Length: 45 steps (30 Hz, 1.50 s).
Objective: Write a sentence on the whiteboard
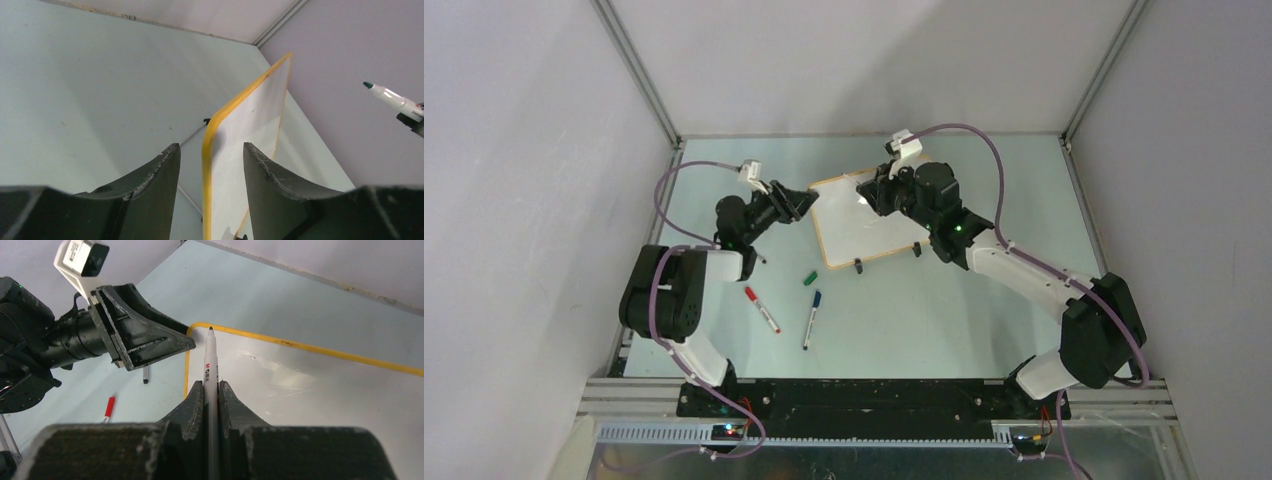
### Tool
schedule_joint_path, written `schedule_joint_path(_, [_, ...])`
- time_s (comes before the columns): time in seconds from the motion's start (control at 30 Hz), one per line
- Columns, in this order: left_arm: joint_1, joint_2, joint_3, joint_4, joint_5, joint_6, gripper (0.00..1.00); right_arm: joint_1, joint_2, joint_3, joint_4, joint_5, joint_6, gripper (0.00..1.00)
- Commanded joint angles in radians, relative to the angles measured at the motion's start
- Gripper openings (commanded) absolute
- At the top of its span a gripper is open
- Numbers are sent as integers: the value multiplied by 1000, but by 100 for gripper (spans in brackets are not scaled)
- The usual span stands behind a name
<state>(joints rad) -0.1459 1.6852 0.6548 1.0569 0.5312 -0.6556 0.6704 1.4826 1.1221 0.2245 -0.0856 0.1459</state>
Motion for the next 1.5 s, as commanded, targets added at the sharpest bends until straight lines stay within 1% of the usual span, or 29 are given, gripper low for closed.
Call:
schedule_joint_path(0.0, [0, 13, 32, -16, 18, -2, 53, -6, 22, 11, 89, 21, -1, 0])
schedule_joint_path(0.03, [0, 17, 35, -16, 23, -4, 51, -7, 29, 11, 98, 21, 2, 0])
schedule_joint_path(0.1, [0, 19, 50, -26, 32, -3, 46, -9, 42, 11, 108, 20, 6, 0])
schedule_joint_path(0.17, [0, 18, 57, -38, 36, 3, 38, -10, 54, 10, 123, 16, 14, 0])
schedule_joint_path(0.23, [0, 11, 57, -47, 28, 10, 33, -9, 59, 10, 124, 8, 14, 0])
schedule_joint_path(0.37, [0, -17, 34, -58, -6, 29, 31, 5, 58, 11, 99, 17, 6, 0])
schedule_joint_path(0.57, [0, -17, 30, -40, 7, 8, 29, 27, 43, 10, 74, 49, -11, 0])
schedule_joint_path(0.8, [0, -23, 17, -6, 20, 12, 26, 51, 44, 11, 77, 70, -8, 0])
schedule_joint_path(0.97, [0, -25, 29, -33, 20, 23, 22, 65, 67, 10, 101, 85, 24, 0])
schedule_joint_path(1.0, [0, -25, 29, -32, 20, 22, 22, 69, 71, 10, 105, 109, 24, 0])
schedule_joint_path(1.23, [0, -41, 15, -14, 16, 20, 22, 68, 50, 10, 81, 157, 21, 0])
schedule_joint_path(1.47, [0, -43, 8, -6, 15, 15, 22, 63, 66, 10, 91, 155, 44, 0])
